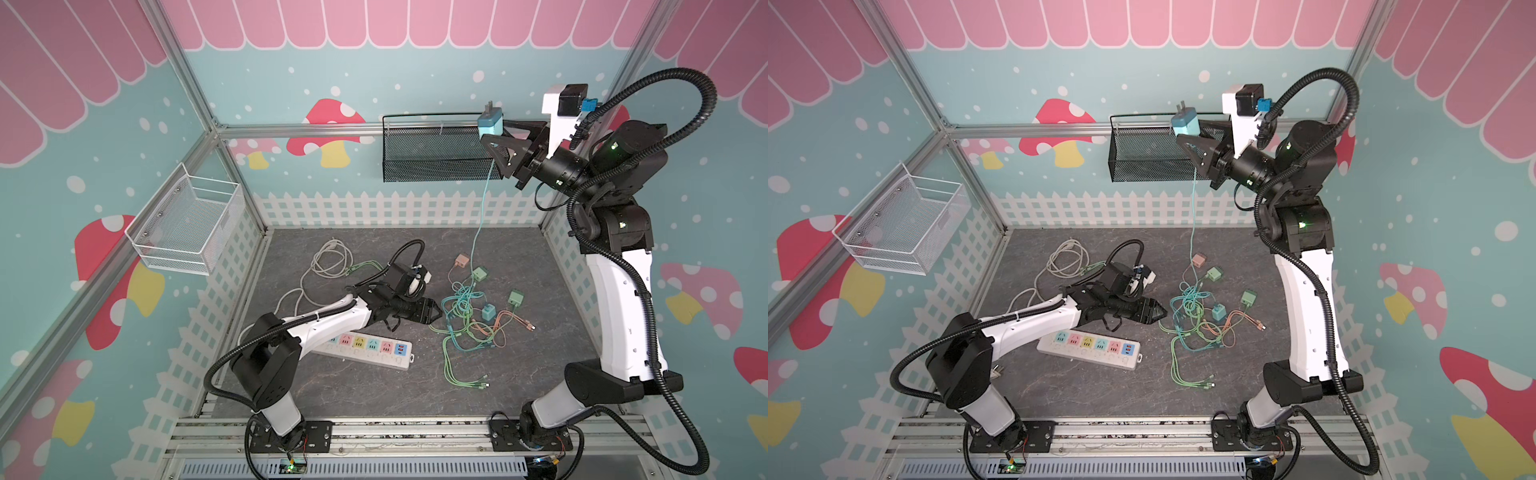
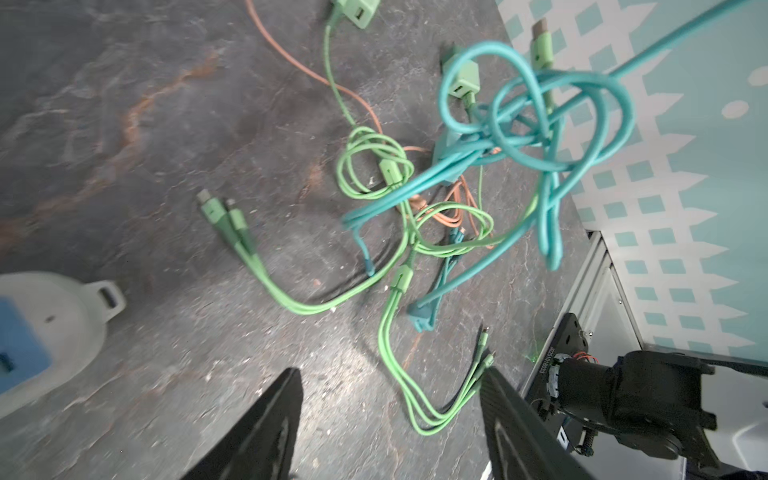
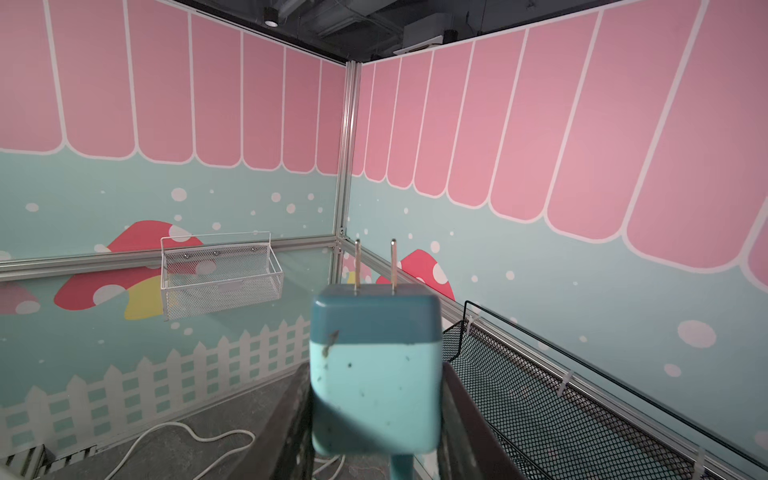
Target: Insert the plug
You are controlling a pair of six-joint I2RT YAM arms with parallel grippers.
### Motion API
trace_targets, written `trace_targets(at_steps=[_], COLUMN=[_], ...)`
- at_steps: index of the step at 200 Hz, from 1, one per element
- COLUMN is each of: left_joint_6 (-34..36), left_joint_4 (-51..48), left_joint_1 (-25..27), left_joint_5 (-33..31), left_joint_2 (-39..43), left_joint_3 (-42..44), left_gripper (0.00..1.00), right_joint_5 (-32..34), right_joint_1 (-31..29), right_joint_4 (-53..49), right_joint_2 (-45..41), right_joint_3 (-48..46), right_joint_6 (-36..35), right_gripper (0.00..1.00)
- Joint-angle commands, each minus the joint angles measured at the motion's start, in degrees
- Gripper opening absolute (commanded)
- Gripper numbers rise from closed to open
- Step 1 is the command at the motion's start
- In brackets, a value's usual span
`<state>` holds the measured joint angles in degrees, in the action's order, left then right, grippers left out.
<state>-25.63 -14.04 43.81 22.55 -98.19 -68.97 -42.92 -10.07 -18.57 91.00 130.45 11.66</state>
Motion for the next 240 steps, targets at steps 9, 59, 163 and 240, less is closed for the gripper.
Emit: trace_targets(at_steps=[9,59,163,240], left_joint_6=[-1.76,-2.3,-1.35,-3.05], left_joint_4=[10.64,14.59,8.3,14.68], left_joint_1=[1.19,1.96,2.11,4.58], left_joint_5=[4.7,3.54,-6.43,-0.81], left_joint_2=[-0.27,-1.9,-13.15,-5.81], left_joint_3=[-1.95,-1.24,-13.98,-4.72], left_gripper=[0.67,0.68,0.33,0.0], right_joint_5=[0.71,1.5,2.26,17.24], right_joint_1=[0.39,0.39,0.38,0.34], right_joint_4=[1.07,0.98,0.85,7.39], right_joint_2=[-1.59,-3.28,-5.61,-6.76], right_joint_3=[-1.78,-4.69,-7.08,-17.01], right_joint_6=[-0.38,-1.28,-2.15,-5.14], right_gripper=[0.27,0.27,0.26,0.24])
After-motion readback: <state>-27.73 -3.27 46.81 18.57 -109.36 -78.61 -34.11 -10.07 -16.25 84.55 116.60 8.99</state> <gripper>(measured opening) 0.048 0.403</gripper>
